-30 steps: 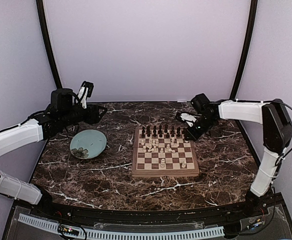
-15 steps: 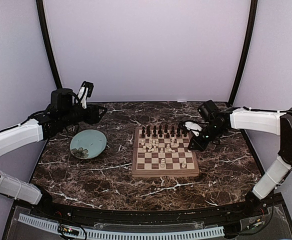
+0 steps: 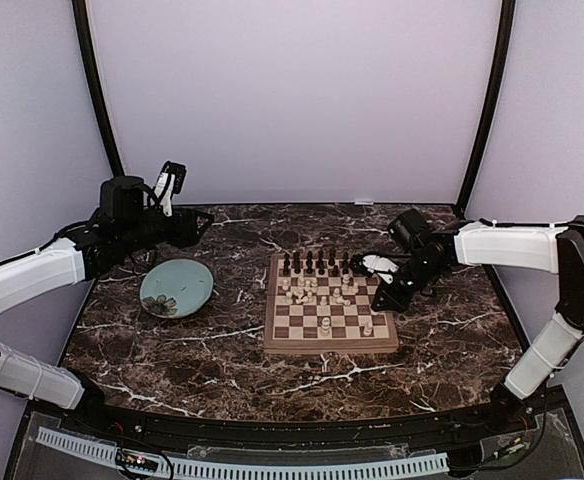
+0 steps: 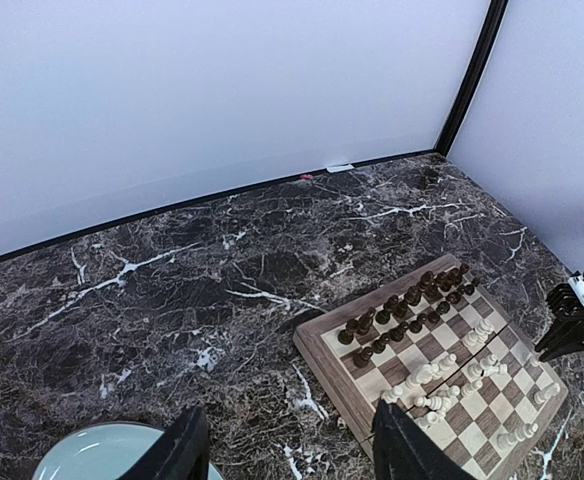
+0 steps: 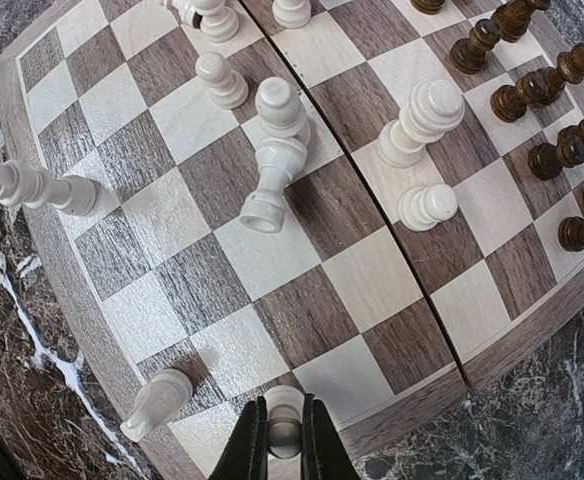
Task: Set up the chess pieces on the board
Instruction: Pick up the pawn from h2.
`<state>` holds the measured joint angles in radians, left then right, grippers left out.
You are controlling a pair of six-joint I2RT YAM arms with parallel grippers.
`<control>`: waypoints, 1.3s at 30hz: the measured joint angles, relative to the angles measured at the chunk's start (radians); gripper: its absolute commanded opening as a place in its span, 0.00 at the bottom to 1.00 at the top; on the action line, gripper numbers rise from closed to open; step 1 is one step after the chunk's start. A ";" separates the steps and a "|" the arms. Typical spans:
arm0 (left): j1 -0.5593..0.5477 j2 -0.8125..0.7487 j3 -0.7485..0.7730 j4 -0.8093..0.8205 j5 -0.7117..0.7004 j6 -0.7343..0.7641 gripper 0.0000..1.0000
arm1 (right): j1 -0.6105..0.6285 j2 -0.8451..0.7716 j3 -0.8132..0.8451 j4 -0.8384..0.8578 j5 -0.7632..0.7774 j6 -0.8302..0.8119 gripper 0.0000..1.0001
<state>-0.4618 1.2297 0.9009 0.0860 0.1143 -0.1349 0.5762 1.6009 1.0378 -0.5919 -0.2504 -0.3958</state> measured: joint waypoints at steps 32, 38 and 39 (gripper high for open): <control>0.000 -0.002 0.000 -0.006 -0.001 0.000 0.57 | 0.013 0.000 -0.043 -0.010 0.023 -0.045 0.12; 0.000 -0.002 0.000 -0.006 -0.001 0.000 0.57 | 0.013 0.000 -0.043 -0.010 0.026 -0.045 0.24; 0.000 -0.002 0.000 -0.006 -0.001 0.000 0.57 | 0.013 0.000 -0.043 -0.010 0.026 -0.044 0.25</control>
<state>-0.4618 1.2282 0.9009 0.0795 0.1135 -0.1349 0.5896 1.6009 0.9943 -0.6014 -0.2241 -0.4397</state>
